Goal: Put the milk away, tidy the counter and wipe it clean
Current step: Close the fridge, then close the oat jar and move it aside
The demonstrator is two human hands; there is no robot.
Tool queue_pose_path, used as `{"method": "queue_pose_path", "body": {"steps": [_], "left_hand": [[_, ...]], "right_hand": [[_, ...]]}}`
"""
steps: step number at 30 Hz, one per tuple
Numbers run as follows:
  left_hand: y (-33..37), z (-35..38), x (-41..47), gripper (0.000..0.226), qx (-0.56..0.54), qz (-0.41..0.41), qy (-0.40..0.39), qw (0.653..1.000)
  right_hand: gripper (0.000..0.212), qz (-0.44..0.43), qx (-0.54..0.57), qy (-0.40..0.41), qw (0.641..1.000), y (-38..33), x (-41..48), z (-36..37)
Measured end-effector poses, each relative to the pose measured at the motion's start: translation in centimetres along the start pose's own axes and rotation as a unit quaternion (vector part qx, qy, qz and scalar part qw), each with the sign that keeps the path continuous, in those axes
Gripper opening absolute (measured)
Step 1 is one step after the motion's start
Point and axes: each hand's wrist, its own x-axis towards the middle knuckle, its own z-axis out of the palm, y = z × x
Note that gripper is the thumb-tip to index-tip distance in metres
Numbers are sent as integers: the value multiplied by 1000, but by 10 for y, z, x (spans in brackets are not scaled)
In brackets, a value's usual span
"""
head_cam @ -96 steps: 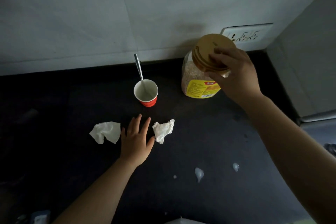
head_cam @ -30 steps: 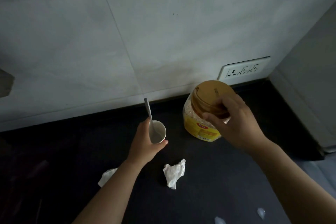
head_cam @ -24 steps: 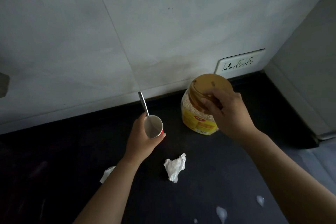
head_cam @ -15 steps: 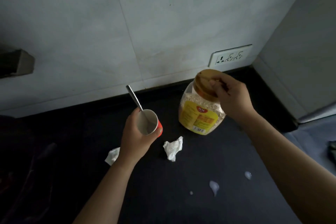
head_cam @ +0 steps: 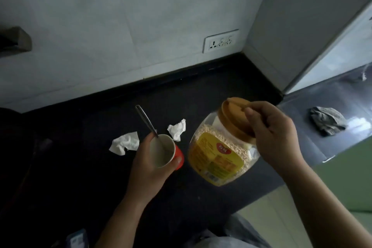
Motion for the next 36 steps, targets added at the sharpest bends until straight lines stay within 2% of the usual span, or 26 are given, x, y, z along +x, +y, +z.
{"method": "queue_pose_path", "body": {"steps": [3, 7, 11, 19, 23, 27, 33, 36], "left_hand": [[0, -1, -24, 59, 16, -12, 2, 1000], [5, 3, -59, 60, 28, -11, 26, 999], [6, 22, -100, 59, 34, -13, 50, 998], [4, 95, -217, 80, 51, -48, 99, 993], [2, 128, -290, 64, 85, -50, 127, 987], [-7, 137, -359, 62, 76, -92, 163, 979], [-26, 126, -435, 70, 69, -149, 228, 960], [-37, 108, -469, 71, 73, -172, 262, 947]], "right_hand": [[20, -23, -43, -32, 998, -1, -33, -13], [5, -51, -59, -67, 995, -1, -74, -26], [10, -54, -21, -83, 995, 5, -108, -43], [13, -67, 35, -102, 992, 31, -193, -110], [19, -32, -21, -116, 993, 60, -244, -124], [17, -36, -87, -213, 973, 67, -283, -123], [13, -45, -42, -336, 940, 47, -330, -107], [11, -83, -27, -412, 907, 32, -361, -89]]}}
